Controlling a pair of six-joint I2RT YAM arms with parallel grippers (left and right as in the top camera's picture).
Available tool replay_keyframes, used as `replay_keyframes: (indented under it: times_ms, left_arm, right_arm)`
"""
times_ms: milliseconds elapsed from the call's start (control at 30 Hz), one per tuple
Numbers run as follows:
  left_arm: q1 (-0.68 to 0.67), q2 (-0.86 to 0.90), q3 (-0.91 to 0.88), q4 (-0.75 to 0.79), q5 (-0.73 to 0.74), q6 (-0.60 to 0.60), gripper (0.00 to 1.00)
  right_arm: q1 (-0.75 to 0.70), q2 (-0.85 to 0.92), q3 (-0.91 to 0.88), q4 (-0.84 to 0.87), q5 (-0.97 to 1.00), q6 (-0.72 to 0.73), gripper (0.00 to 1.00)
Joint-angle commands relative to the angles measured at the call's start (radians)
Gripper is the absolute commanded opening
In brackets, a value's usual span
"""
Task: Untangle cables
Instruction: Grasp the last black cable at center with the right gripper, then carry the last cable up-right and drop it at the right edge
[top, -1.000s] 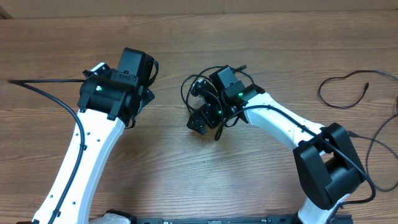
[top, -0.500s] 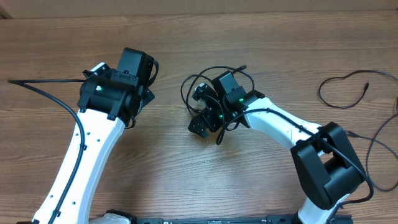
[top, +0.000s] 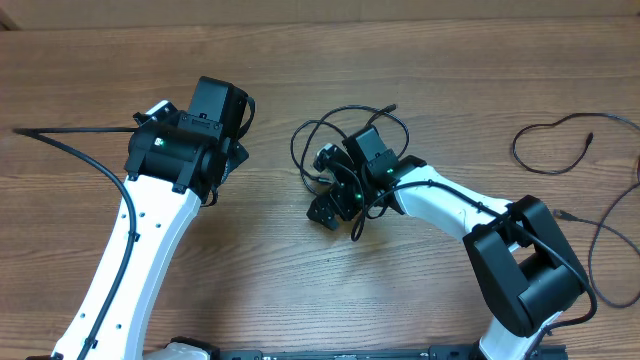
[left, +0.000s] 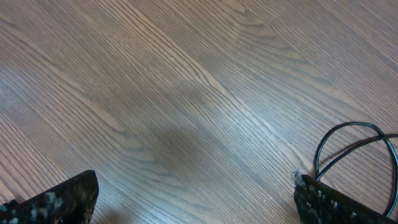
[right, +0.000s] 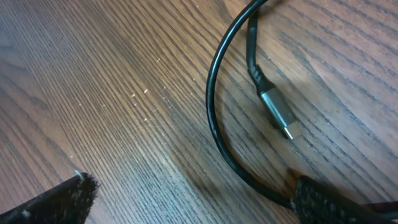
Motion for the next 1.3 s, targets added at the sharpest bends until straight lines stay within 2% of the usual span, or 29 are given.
replay_keyframes:
  times_ms: [0,433,533,700,833,1033,1200,1233,1267]
  left_arm:
    - [0.005,-0.005,0.013,0.001,-0.021,0.007,1.0]
    - [0.005,-0.005,0.013,0.001,-0.021,0.007,1.0]
    - [0.005,-0.005,0.013,0.001,-0.021,0.007,1.0]
    - [0.005,-0.005,0.013,0.001,-0.021,0.007,1.0]
    - [0.005,-0.005,0.013,0.001,-0.021,0.007,1.0]
    - [0.005,-0.005,0.013,0.001,-0.021,0.007,1.0]
    - [0.005,-0.005,0.013,0.001,-0.021,0.007,1.0]
    - [0.005,-0.005,0.013,0.001,-0.021,0.007,1.0]
    - [0.005,-0.005,0.013,0.001,-0.021,0.007,1.0]
  right_arm:
    - [0.003,0.002,-0.023,0.02,0.003,-0.005,1.0]
    - [0.003,0.002,-0.038,0.061,0.003,-0.017,1.0]
    - [0.005,0.002,-0.038,0.077,-0.002,-0.097,0.94]
    - [0.013,0.002,-0.038,0.093,-0.001,-0.242,0.95]
    - [0.013,0.002,-0.038,0.142,0.001,-0.272,0.97]
    - [0.013,0.061,-0.038,0.23,0.039,-0.323,0.96]
    - [0.013,0.117,-0.038,0.251,0.052,-0.322,0.83]
    - [0.013,0.117,-0.038,0.256,0.067,-0.322,0.79]
    - [0.013,0.117,-0.038,0.262,0.087,-0.322,0.68]
